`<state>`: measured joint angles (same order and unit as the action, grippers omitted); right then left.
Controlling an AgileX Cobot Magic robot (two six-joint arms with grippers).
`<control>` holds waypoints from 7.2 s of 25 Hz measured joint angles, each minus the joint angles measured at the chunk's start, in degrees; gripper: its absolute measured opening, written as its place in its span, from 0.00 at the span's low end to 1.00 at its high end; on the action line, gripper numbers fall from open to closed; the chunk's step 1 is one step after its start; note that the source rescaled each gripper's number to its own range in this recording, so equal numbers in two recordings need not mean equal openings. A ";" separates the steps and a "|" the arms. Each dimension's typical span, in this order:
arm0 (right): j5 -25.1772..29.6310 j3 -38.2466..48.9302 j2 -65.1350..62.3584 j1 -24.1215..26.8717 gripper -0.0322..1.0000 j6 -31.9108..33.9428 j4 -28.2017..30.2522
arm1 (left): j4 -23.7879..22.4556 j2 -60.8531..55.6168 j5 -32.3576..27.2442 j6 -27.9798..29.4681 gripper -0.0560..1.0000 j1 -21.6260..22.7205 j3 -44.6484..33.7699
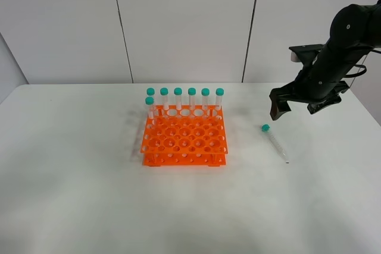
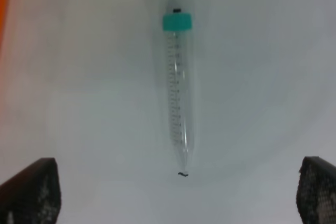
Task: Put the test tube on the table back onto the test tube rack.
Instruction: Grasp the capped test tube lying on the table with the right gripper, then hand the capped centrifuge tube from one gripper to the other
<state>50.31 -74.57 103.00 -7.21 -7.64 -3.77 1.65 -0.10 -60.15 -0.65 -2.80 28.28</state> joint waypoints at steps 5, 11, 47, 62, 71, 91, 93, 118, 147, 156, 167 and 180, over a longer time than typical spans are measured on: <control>0.13 -0.04 1.48 1.10 1.00 1.11 0.14 | 0.00 0.00 0.00 0.00 1.00 0.00 0.00; 1.07 -0.11 7.32 2.67 1.00 1.27 0.32 | 0.00 0.00 0.00 0.00 1.00 0.00 0.00; 1.10 -5.34 19.46 -1.26 1.00 2.21 0.64 | -0.05 0.00 0.00 0.00 1.00 0.00 0.00; 0.94 -5.45 20.54 -0.03 1.00 3.04 1.65 | -0.05 0.00 0.00 0.00 1.00 0.00 0.00; 0.72 -5.67 21.07 -0.03 0.93 3.02 1.00 | -0.05 0.00 0.00 0.00 1.00 0.00 0.00; 2.41 -6.81 20.11 -0.03 0.04 3.02 2.43 | -0.05 0.00 0.00 0.00 1.00 0.00 0.00; 4.20 -8.41 17.56 -0.03 0.04 3.02 2.79 | -0.05 0.00 0.00 0.00 1.00 0.00 0.00; 2.77 13.03 -26.20 -0.03 0.04 -39.32 -25.76 | -0.05 0.00 0.00 0.00 1.00 0.00 0.00; -2.95 24.87 -17.76 -8.18 0.04 -70.21 -55.57 | -0.83 1.10 -0.05 0.00 1.00 0.00 2.14; -1.92 24.87 -17.76 -8.18 0.04 -70.21 -58.65 | 3.70 26.08 2.50 -0.07 1.00 0.00 19.84; -3.14 24.87 -17.76 -12.17 0.04 -70.21 -59.29 | 37.63 55.43 17.23 -24.87 0.96 -0.90 22.91; -5.28 24.87 -17.76 -15.53 0.04 -68.83 -60.34 | 68.33 80.28 27.13 -51.42 0.96 -17.42 22.97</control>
<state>45.03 -49.70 85.24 -22.73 -76.47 -64.12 69.98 80.19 -33.03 -52.07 -20.22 51.25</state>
